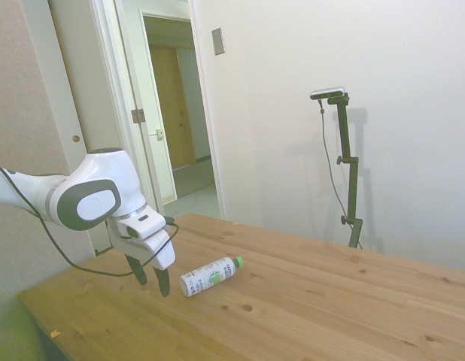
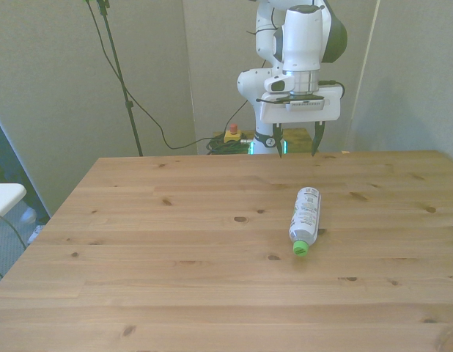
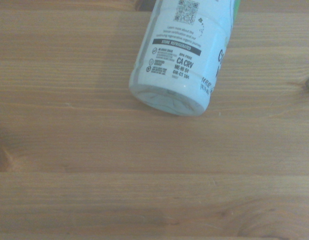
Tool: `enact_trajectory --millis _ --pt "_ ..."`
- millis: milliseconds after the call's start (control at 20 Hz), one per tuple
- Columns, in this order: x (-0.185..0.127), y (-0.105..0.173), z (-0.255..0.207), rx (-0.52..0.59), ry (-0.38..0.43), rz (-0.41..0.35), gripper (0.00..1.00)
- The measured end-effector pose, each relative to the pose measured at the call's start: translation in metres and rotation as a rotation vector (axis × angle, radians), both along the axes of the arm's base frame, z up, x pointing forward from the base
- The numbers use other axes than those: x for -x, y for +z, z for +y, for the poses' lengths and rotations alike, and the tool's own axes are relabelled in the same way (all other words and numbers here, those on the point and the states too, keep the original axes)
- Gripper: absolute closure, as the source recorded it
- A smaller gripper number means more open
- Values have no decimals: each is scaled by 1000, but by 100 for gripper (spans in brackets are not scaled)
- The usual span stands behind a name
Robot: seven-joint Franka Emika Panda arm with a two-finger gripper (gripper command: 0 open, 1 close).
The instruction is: Stand the water bottle
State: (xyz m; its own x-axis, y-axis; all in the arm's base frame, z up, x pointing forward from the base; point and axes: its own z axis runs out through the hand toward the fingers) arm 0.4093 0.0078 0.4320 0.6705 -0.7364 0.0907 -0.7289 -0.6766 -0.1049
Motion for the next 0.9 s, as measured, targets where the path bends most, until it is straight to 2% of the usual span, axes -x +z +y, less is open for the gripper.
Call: enact_trajectory --millis 150,350,550,900 --pt "-1 0 2 2 10 -3 0" --pt "-14 7 11 4 24 -47 0" --pt "-52 25 7 -5 -16 -90 0" --pt "-136 43 -27 -34 -173 -158 0"
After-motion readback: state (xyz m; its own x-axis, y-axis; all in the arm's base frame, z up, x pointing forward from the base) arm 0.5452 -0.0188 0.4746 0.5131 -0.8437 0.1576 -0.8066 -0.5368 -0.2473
